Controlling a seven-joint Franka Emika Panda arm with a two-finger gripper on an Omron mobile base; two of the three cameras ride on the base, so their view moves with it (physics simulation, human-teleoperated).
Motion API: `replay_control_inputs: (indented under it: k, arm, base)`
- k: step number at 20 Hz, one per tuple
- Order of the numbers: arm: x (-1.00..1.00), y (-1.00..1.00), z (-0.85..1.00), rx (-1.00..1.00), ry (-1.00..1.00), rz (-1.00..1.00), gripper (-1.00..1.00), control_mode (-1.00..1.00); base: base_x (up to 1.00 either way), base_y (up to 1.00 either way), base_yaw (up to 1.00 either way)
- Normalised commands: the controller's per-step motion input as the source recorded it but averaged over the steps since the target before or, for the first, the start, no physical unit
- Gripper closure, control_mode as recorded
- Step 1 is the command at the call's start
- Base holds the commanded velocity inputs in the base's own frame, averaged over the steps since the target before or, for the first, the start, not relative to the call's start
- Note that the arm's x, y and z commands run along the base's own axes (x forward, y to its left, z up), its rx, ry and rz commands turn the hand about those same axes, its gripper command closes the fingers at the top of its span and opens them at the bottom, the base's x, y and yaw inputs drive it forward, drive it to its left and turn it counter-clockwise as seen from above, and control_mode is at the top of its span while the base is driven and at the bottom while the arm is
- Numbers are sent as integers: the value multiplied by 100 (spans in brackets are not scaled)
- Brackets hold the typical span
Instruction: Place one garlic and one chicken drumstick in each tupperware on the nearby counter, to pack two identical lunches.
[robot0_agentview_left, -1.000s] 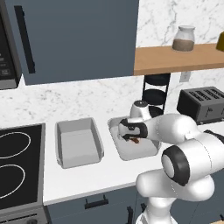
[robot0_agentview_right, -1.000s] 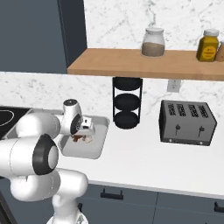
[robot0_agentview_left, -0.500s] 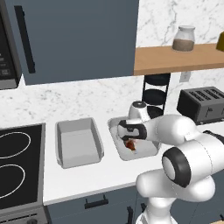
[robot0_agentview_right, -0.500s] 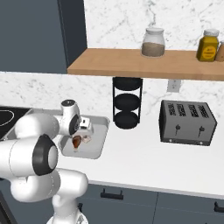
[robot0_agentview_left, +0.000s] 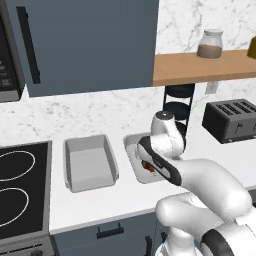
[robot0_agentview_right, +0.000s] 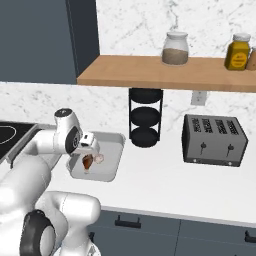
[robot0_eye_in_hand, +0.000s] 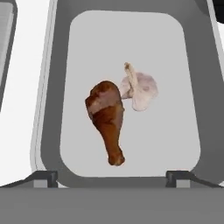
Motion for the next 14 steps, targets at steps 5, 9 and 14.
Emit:
replay_control_inputs:
  k: [5, 9, 14]
  arm:
    - [-100, -50, 17, 0, -15, -18, -100, -100]
    - [-100, -42, 48, 0, -29, -8, -100, -100]
    - [-100, -10, 34, 0, -31, 0, -100, -100]
  base:
    - [0, 0, 0]
    - [0, 0, 0]
    - [0, 0, 0]
